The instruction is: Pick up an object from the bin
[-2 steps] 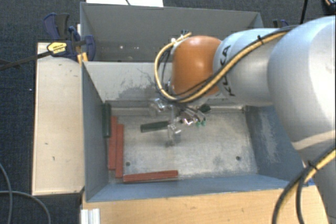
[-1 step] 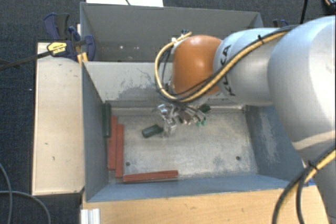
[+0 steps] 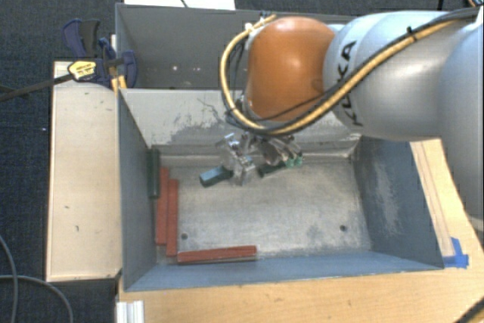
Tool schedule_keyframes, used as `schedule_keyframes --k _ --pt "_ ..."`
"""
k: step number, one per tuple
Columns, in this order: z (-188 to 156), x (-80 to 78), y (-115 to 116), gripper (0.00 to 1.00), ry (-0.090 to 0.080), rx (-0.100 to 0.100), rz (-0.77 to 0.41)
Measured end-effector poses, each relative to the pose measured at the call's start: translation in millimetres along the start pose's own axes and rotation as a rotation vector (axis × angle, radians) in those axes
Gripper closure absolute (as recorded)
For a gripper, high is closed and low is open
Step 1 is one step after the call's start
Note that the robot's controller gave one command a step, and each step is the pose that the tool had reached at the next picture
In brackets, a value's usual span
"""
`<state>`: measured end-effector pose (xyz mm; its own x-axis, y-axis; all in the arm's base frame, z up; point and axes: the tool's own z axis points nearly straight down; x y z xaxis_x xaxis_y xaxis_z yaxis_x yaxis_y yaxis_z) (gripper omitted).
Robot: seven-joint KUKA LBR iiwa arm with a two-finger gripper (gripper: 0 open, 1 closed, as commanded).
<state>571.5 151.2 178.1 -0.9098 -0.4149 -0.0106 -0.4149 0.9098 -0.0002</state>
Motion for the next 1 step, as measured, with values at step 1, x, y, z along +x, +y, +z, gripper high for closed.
schedule_keyframes --k 1 --pt "-113.8 -5.1 13.4 1.00 -0.003 0.001 -0.009"
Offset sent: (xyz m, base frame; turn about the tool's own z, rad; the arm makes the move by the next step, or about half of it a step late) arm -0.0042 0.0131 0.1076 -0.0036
